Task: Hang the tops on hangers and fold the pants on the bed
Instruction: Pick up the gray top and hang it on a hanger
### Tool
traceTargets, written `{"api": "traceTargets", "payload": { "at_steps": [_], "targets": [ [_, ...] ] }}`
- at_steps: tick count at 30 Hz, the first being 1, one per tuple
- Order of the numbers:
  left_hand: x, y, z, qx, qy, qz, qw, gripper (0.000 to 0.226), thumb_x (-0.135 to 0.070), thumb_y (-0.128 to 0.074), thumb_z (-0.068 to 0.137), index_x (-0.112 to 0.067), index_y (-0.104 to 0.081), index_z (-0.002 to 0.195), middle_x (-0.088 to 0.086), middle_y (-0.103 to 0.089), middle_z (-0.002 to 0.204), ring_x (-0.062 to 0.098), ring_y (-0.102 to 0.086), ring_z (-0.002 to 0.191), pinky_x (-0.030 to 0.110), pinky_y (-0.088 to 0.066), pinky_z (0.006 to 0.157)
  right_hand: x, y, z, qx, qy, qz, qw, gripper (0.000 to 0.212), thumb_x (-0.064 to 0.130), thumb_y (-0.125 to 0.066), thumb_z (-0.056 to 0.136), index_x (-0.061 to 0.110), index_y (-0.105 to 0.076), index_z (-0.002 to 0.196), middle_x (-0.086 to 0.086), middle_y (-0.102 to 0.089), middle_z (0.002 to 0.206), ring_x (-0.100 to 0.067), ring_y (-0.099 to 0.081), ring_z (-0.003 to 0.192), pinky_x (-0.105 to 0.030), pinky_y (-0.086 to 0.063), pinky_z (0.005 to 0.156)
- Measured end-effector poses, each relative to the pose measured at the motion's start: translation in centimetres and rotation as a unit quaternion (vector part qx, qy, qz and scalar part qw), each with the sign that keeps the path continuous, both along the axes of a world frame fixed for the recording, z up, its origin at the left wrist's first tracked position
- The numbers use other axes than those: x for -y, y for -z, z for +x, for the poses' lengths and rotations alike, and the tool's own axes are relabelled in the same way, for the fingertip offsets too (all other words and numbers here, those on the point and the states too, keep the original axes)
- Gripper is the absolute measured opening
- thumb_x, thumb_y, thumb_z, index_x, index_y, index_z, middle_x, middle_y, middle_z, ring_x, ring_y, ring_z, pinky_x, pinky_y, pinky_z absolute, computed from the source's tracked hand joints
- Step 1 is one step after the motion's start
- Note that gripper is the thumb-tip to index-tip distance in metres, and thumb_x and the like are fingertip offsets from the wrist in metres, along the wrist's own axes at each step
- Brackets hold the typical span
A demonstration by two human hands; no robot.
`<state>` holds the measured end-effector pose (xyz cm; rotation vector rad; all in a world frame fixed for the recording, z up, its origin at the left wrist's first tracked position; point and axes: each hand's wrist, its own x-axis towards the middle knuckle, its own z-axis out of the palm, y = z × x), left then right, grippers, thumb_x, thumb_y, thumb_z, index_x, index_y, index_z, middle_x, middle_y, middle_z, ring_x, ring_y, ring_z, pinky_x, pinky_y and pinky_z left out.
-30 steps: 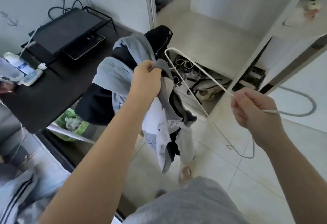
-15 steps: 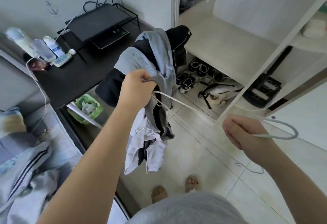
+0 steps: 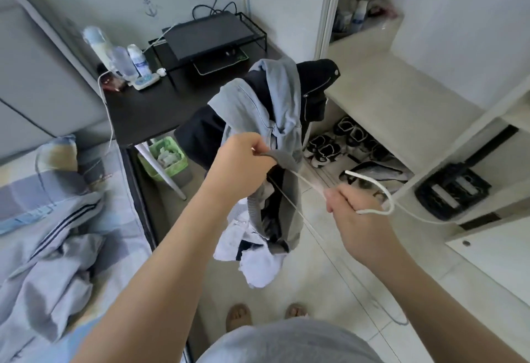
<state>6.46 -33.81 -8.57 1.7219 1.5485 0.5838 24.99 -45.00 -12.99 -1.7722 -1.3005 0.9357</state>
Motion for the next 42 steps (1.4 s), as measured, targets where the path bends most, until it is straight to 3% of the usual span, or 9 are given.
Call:
{"api": "traceTargets", "payload": {
  "at_steps": [6,11,15,18,23,26,32,37,42],
  "targets": [
    [1.8,-1.0,1.8,0.035,0.002,0.009,0.999,0.014,-0.010,-0.064,0.091,-0.004,-0.061,0.078,0.003,-0.057,0.046,0.005,-0.049,0.035,0.012,-0.038,0.042,-1.5,1.3,0.6,0.006,-0.056,0.029,0.998,0.034,0.025,-0.052,0.101,0.018,-0.050,0.067,0.012,-0.045,0.052,-0.003,-0.040,0.047,-0.014,-0.035,0.049],
    [3.3,-0.9,4.2,0.051,0.026,-0.027,0.998,0.016,-0.014,-0.067,0.090,-0.007,-0.065,0.076,0.010,-0.064,0.059,0.009,-0.051,0.042,0.014,-0.038,0.040,-2.8,3.6,0.8,-0.101,-0.032,0.031,0.994,0.038,0.028,-0.052,0.100,0.025,-0.054,0.062,0.009,-0.045,0.054,-0.009,-0.040,0.052,-0.028,-0.031,0.051],
    [4.5,-0.3,4.8,0.051,0.081,-0.102,0.990,0.017,-0.018,-0.065,0.094,-0.004,-0.065,0.086,0.013,-0.073,0.072,0.023,-0.072,0.062,0.035,-0.061,0.064,-2.6,3.1,3.6,-0.166,-0.007,0.060,0.984,0.032,0.048,-0.052,0.086,0.028,-0.056,0.062,0.016,-0.037,0.048,-0.004,-0.032,0.044,-0.021,-0.026,0.047],
    [5.5,0.1,6.0,0.014,0.150,0.005,0.989,0.016,-0.023,-0.067,0.093,-0.014,-0.068,0.079,-0.005,-0.061,0.065,0.008,-0.056,0.058,0.019,-0.048,0.061,-2.5,2.2,4.7,-0.154,-0.042,0.087,0.983,0.032,0.046,-0.052,0.088,0.027,-0.057,0.062,0.015,-0.038,0.048,-0.004,-0.032,0.044,-0.021,-0.026,0.048],
    [5.7,-0.1,5.0,-0.065,0.179,0.276,0.942,0.034,-0.056,-0.062,0.088,-0.026,-0.077,0.083,-0.010,-0.061,0.102,0.017,-0.052,0.104,0.031,-0.037,0.091,-2.2,0.3,6.0,-0.164,-0.083,0.131,0.974,0.033,0.034,-0.054,0.089,0.020,-0.057,0.060,0.015,-0.039,0.045,-0.001,-0.033,0.041,-0.009,-0.026,0.045],
    [4.5,-0.9,3.5,-0.097,0.205,0.339,0.913,0.019,-0.045,-0.070,0.089,-0.027,-0.075,0.090,-0.012,-0.065,0.111,0.016,-0.056,0.111,0.037,-0.033,0.101,-2.3,-1.1,6.8,-0.144,-0.119,0.148,0.971,0.034,0.028,-0.052,0.092,0.013,-0.055,0.063,0.012,-0.034,0.045,-0.003,-0.028,0.042,-0.014,-0.024,0.046],
    [4.1,-1.6,2.7,-0.095,0.196,0.264,0.940,0.021,-0.040,-0.059,0.093,-0.025,-0.055,0.106,-0.012,-0.067,0.082,0.012,-0.059,0.070,0.042,-0.052,0.065,-3.5,-3.5,7.3,-0.134,-0.163,0.151,0.966,0.037,0.012,-0.047,0.095,-0.002,-0.038,0.061,0.011,-0.029,0.049,-0.005,-0.024,0.046,-0.013,-0.022,0.046],
    [5.4,-0.2,3.0,-0.053,0.187,0.233,0.953,0.019,-0.028,-0.058,0.098,-0.016,-0.072,0.097,-0.005,-0.069,0.083,0.018,-0.064,0.077,0.043,-0.052,0.069,-4.2,-3.7,6.2,-0.135,-0.141,0.175,0.965,0.037,0.018,-0.037,0.089,-0.008,-0.048,0.064,-0.005,-0.033,0.045,-0.014,-0.032,0.048,-0.029,-0.026,0.047],
    [6.7,1.1,3.8,-0.023,0.161,0.229,0.960,0.010,-0.016,-0.064,0.097,-0.011,-0.071,0.092,-0.012,-0.058,0.076,0.016,-0.058,0.073,0.043,-0.051,0.068,-4.8,-2.7,5.0,-0.089,-0.146,0.165,0.971,0.037,0.022,-0.034,0.094,0.005,-0.045,0.063,0.002,-0.039,0.049,-0.009,-0.036,0.049,-0.018,-0.030,0.049]
  ]
}}
